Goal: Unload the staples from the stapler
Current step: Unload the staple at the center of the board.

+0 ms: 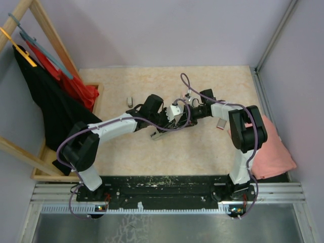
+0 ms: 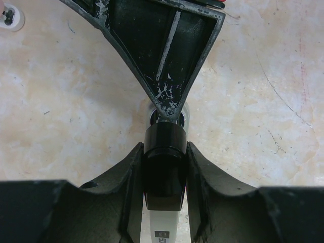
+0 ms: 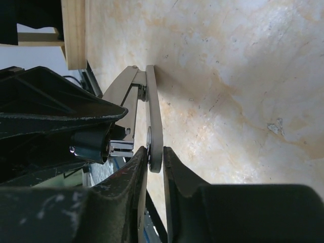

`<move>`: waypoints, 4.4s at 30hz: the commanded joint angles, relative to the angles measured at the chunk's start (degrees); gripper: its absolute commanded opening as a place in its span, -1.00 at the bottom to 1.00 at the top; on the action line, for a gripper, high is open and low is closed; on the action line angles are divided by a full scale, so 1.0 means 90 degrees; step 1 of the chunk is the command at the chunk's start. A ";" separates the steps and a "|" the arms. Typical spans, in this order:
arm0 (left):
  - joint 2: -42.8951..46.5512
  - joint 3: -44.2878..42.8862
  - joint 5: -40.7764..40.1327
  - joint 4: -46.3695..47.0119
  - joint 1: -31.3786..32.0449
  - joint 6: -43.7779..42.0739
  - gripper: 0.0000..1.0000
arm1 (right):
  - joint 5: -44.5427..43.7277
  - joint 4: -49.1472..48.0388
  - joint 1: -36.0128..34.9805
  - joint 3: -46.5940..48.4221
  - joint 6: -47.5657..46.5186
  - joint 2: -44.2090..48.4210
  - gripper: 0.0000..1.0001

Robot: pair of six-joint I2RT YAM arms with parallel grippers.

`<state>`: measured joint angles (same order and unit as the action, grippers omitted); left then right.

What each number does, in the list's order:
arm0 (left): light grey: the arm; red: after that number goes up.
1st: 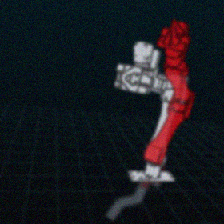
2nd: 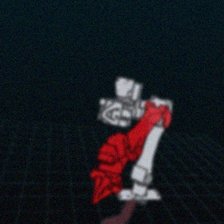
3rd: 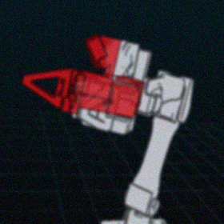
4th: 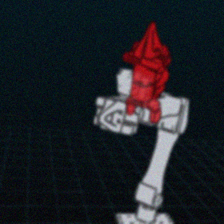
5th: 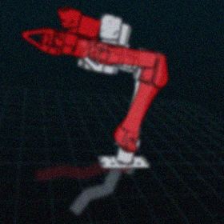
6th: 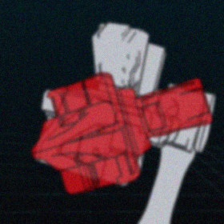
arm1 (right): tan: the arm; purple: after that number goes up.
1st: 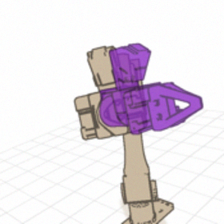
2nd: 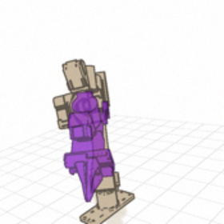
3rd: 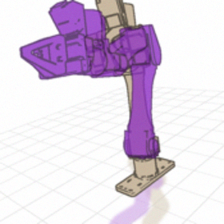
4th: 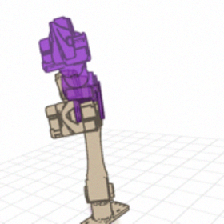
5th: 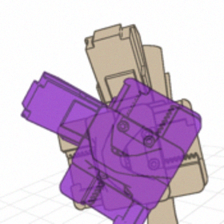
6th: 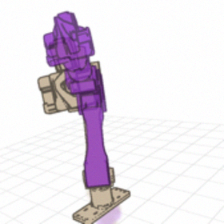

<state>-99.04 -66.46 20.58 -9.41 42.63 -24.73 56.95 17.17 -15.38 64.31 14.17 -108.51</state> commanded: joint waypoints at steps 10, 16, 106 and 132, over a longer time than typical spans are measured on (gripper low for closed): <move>0.0323 0.0126 0.0495 0.0682 -0.0171 0.0213 -1.00 | -0.0304 -0.0035 -0.0006 0.0120 -0.0425 -0.0456 -0.75; 0.0277 0.0159 0.0609 0.0752 -0.0167 0.0261 -1.00 | -0.0501 -0.0050 0.0098 0.0078 -0.0490 -0.0509 -0.76; 0.0078 0.0519 0.0808 0.1350 -0.0196 0.0579 -1.00 | 0.0924 -0.1072 0.0310 -0.0252 0.0686 -0.0834 -0.13; 0.0039 0.0636 0.0849 0.1518 -0.0194 0.0830 -1.00 | 0.1361 -0.1936 0.0127 -0.0524 0.1472 -0.1205 -0.19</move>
<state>-98.78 -61.14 26.13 1.17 41.08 -18.85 67.72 4.71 -13.56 60.62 25.63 -118.67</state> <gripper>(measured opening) 0.392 0.405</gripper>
